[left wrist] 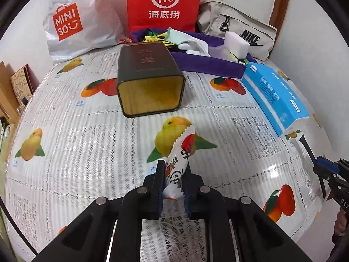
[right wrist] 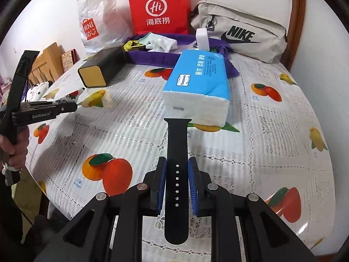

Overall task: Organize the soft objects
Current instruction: 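Carry the snack packet and watch strap to the purple towel with both grippers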

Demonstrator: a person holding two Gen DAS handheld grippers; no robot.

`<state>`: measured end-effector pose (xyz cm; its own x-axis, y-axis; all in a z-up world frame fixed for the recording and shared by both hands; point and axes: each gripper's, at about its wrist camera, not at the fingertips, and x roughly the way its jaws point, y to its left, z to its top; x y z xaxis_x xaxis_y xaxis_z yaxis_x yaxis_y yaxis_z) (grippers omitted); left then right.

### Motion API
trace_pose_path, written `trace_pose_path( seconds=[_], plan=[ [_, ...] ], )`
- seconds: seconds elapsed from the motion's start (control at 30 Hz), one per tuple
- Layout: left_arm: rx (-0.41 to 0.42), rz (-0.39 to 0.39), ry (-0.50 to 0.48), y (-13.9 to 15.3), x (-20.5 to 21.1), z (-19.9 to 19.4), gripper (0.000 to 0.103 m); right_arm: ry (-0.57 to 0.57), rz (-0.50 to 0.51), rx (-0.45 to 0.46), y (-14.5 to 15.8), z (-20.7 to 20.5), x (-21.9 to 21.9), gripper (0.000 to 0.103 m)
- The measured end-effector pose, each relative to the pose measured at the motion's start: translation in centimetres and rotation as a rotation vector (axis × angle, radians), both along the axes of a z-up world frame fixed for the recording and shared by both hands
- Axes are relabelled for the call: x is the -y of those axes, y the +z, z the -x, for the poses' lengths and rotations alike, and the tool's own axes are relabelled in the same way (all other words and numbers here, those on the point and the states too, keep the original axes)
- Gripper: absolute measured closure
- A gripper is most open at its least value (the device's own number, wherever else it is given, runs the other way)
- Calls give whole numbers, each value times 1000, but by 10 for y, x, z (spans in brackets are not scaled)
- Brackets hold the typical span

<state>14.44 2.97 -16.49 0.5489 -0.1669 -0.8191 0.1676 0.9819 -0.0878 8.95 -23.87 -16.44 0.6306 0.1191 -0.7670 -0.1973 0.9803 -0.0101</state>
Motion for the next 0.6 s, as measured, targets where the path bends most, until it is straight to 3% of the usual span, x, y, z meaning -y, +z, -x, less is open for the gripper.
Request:
trace_pose_path(
  seconds=[0.33,0.6],
  plan=[
    [-6,10,50,12,-12,-11,89,-4,-7,17,13,-6,0,83],
    [14,26,73,33,-18,-24,89,21,-43,55,41,-15,-3,83]
  ],
)
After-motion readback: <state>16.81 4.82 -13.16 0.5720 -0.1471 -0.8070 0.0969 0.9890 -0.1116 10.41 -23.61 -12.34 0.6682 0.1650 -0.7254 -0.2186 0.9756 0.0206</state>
